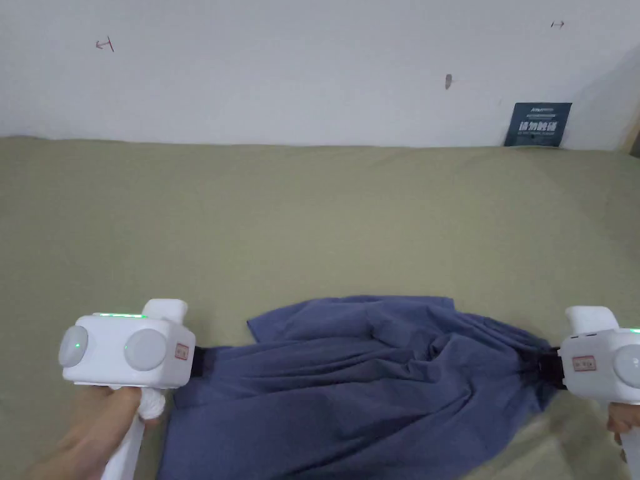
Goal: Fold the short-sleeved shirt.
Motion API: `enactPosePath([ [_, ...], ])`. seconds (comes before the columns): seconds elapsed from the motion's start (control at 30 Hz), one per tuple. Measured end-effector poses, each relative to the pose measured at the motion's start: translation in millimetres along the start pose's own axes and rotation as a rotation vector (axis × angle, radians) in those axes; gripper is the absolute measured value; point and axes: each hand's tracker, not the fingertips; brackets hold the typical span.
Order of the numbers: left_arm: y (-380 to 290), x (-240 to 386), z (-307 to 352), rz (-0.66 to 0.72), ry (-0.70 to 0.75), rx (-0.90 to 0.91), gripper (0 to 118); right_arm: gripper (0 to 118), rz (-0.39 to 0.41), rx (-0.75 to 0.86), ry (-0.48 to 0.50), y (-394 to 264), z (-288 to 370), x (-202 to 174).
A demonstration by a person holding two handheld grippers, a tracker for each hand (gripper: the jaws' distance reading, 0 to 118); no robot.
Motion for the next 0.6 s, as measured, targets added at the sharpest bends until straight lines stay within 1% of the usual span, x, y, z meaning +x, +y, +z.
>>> enactPosePath([
  [0.03, 2.8, -7.6, 19.0, 0.02, -0.017, 0.028, 4, 6, 0.001, 0.03, -0.002, 0.2, 15.8, 2.3],
  [0.1, 6.8, -19.0, 58.6, 0.033, -0.004, 0.089, 4, 6, -0.023, 0.086, -0.007, 2.7, 45.2, 8.4],
  [0.2, 13.2, -40.9, 123.5, 0.022, 0.039, 0.18, 4, 6, -0.048, 0.179, 0.037, 6.4, 109.1, 7.0],
  [0.23, 14.1, -46.1, 146.6, 0.029, 0.059, 0.211, 4, 6, -0.044, 0.204, 0.058, 7.6, 128.2, 4.6],
  [0.27, 15.9, -52.1, 165.1, 0.042, 0.077, 0.238, 4, 6, -0.051, 0.206, 0.079, 15.0, 132.4, 10.5],
  [0.37, 22.0, -67.8, 217.5, 0.044, 0.132, 0.301, 4, 6, -0.025, 0.293, 0.099, 32.6, 176.4, 7.0],
  [0.53, 35.3, -69.3, 276.9, 0.028, 0.199, 0.396, 4, 6, -0.026, 0.409, 0.077, 66.9, 234.7, -12.0],
  [0.6, 45.7, -65.0, 294.3, 0.021, 0.218, 0.427, 4, 6, -0.019, 0.456, 0.039, 85.8, 250.9, -17.4],
])
